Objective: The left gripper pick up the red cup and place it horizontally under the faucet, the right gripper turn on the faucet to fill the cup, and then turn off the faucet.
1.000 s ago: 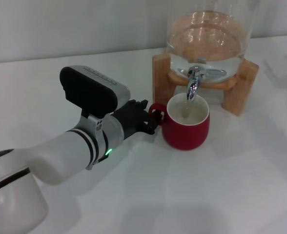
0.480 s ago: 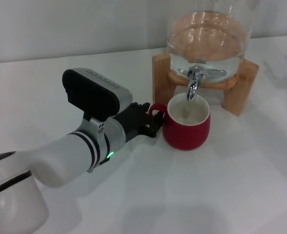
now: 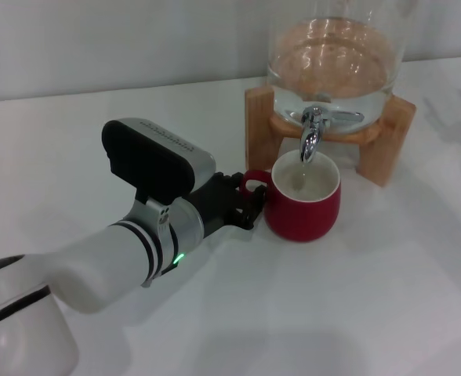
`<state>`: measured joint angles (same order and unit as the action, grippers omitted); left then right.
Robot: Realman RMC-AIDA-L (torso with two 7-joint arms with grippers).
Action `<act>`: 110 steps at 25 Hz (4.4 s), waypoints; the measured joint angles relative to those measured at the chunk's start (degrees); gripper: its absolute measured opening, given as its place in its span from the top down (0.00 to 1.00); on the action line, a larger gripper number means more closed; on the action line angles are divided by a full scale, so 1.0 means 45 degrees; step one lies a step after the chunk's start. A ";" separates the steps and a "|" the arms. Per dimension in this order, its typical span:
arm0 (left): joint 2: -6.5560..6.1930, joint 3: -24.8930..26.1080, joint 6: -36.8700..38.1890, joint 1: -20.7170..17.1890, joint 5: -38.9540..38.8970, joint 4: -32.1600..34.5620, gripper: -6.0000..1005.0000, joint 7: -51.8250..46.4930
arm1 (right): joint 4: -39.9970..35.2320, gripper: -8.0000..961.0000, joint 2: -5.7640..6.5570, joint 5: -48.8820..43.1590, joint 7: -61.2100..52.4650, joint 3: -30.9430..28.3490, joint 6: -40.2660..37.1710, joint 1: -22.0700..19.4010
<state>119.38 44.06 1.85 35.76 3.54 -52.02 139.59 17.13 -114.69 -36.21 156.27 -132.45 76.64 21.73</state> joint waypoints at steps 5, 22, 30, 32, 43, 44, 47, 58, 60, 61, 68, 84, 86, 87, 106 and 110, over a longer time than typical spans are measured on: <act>-0.0026 -0.0005 0.0001 -0.0296 0.0070 -0.0200 0.55 0.0037 | 0.0000 0.30 0.0000 0.0000 0.0003 0.0000 -0.0062 -0.0002; -0.0044 0.0524 0.0364 -0.2947 0.2032 -0.2190 0.53 0.1050 | 0.0000 0.30 0.0001 0.0000 0.0136 0.0172 -0.0411 0.0044; -0.0048 0.0743 -0.0168 -0.4378 0.3838 -0.3462 0.53 0.1051 | -0.0016 0.30 0.0000 0.0000 0.0140 0.0176 -0.0432 -0.0038; -0.0048 0.0839 -0.0716 -0.4860 0.4422 -0.3817 0.52 0.1051 | -0.0018 0.30 0.0000 0.0000 0.0144 0.0164 -0.0432 -0.0065; -0.0046 0.3196 -0.7383 -0.7744 0.5226 -0.4112 0.51 0.1050 | -0.0020 0.30 0.0118 0.0085 0.0158 0.0099 -0.0440 -0.0358; -0.0040 0.3358 -0.7849 -0.7884 0.5260 -0.4033 0.51 0.1056 | -0.0019 0.30 0.0127 0.0091 0.0158 0.0098 -0.0443 -0.0357; 0.0022 0.4215 -0.9772 -0.8330 0.5260 -0.3388 0.51 0.1375 | -0.0015 0.30 0.0141 0.0102 0.0158 0.0081 -0.0450 -0.0355; 0.0002 0.7149 -1.2806 -0.8430 0.2246 -0.0977 0.50 0.3515 | 0.0098 0.30 0.0219 0.0140 0.0157 -0.0242 -0.0449 -0.0307; -0.0014 0.8398 -1.3498 -0.8069 0.1752 -0.0116 0.50 0.3358 | 0.0108 0.30 0.0218 0.0159 0.0158 -0.0306 -0.0432 -0.0316; -0.0014 0.8663 -1.3590 -0.7986 0.1660 0.0064 0.50 0.3326 | 0.0112 0.30 0.0218 0.0188 0.0157 -0.0318 -0.0405 -0.0324; 0.0009 1.0312 -1.4107 -0.7502 0.1057 0.1214 0.37 0.3258 | 0.0080 0.30 0.0070 0.0281 0.0030 -0.0320 0.0625 -0.0593; -0.0055 1.2044 -1.5221 -0.6497 0.0449 0.3174 0.15 0.3339 | -0.0487 0.30 0.0000 0.0166 -0.0371 0.1869 0.3586 -0.1560; -0.0067 1.2081 -1.5233 -0.6441 0.0453 0.3282 0.15 0.3347 | -0.0417 0.30 0.0034 0.0162 -0.0372 0.2485 0.3593 -0.1618; -0.0068 1.2120 -1.5235 -0.6438 0.0459 0.3295 0.15 0.3351 | -0.0392 0.31 0.0054 0.0161 -0.0372 0.2770 0.3596 -0.1636; -0.0044 1.2100 -1.5206 -0.6284 0.0564 0.3338 0.15 0.3329 | -0.0456 0.32 0.0050 -0.0644 -0.0656 0.4716 0.4134 -0.1724; -0.0042 1.2079 -1.5187 -0.6211 0.0631 0.3338 0.15 0.3326 | -0.0461 0.32 0.0030 -0.0692 -0.0660 0.5104 0.4086 -0.1672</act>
<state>119.19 98.41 -66.50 7.81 6.38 -37.00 154.56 15.06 -114.56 -39.32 153.30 -109.48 95.02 14.20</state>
